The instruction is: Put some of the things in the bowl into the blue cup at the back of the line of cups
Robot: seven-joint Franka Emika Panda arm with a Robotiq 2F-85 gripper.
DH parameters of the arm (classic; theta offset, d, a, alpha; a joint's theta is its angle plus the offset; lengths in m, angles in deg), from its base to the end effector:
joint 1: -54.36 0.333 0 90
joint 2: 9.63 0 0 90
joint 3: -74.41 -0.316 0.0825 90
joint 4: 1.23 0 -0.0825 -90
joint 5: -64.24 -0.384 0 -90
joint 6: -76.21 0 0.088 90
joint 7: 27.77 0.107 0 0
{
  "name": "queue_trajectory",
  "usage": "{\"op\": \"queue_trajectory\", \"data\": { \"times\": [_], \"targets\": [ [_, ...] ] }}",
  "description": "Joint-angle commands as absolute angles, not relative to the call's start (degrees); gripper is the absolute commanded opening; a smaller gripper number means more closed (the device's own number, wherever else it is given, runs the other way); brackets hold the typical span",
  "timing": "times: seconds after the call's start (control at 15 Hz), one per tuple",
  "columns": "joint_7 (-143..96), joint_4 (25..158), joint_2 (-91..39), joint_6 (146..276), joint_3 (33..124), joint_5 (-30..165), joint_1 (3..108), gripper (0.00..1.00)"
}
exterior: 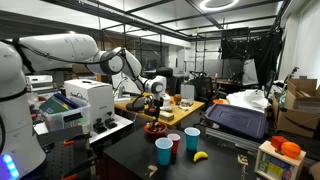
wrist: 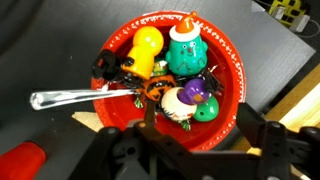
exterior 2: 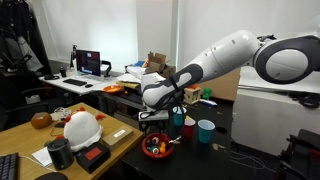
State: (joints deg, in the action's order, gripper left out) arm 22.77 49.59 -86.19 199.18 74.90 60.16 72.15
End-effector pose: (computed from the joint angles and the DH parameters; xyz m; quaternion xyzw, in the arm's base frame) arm 0.7252 0.2317 0.0453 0.9521 -0.3023 -0.0457 0.0009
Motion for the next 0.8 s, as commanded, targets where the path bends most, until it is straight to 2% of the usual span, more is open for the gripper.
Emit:
{"op": "queue_trajectory", "data": {
  "times": [0.0, 0.4, 0.47, 0.53, 0.6, 0.73],
  "targets": [
    [25.6, 43.8, -88.8, 195.5, 73.8, 58.2, 70.6, 0.51],
    [27.2, 40.2, -91.0, 192.0, 72.2, 56.4, 69.1, 0.05],
    [26.7, 40.1, -91.2, 191.3, 72.2, 56.9, 69.3, 0.49],
    [26.0, 41.2, -90.6, 190.7, 71.8, 56.8, 69.3, 0.44],
    [26.0, 41.2, -90.7, 190.3, 71.6, 57.0, 69.4, 0.45],
    [26.7, 41.6, -90.7, 190.0, 72.0, 58.0, 70.2, 0.58]
  ]
}}
